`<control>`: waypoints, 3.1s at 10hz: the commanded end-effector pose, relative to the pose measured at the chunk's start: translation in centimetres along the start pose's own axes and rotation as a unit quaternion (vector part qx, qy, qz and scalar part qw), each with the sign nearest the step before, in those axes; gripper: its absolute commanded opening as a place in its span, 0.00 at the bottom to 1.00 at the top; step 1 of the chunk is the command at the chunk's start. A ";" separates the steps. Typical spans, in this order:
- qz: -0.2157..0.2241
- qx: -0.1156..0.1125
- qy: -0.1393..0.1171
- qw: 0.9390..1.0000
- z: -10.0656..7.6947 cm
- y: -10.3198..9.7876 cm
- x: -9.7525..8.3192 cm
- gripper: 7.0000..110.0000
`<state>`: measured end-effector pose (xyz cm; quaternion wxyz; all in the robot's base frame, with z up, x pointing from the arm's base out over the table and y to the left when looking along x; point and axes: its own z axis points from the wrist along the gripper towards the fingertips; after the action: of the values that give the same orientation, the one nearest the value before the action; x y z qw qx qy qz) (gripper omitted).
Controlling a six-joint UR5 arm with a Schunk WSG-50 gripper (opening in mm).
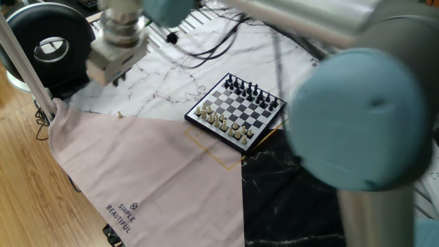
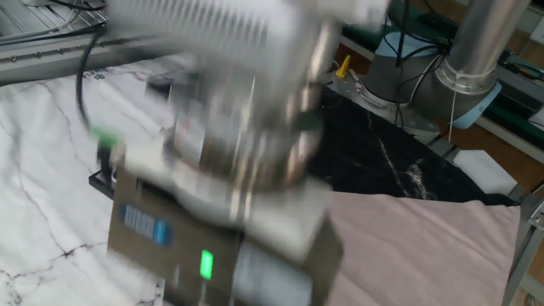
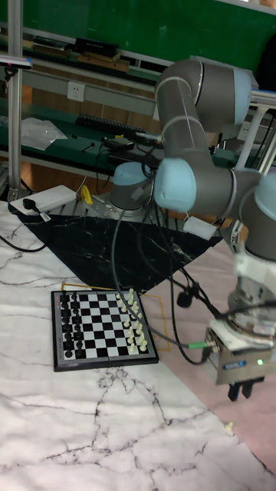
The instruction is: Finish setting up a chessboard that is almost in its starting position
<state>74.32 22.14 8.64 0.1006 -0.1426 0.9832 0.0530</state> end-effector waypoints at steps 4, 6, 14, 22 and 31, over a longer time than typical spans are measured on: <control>-0.008 0.013 0.098 0.995 4.3 3.2 2.1 0.15; -0.015 0.022 0.090 0.996 7.1 2.0 0.7 0.15; -0.049 0.035 0.090 0.994 6.0 -0.5 2.7 0.15; -0.030 -0.001 0.082 0.996 8.8 2.1 2.6 0.15; -0.007 0.016 0.078 0.997 8.9 1.3 1.8 0.00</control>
<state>73.77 24.00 -0.49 0.0272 -0.1647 0.9856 0.0260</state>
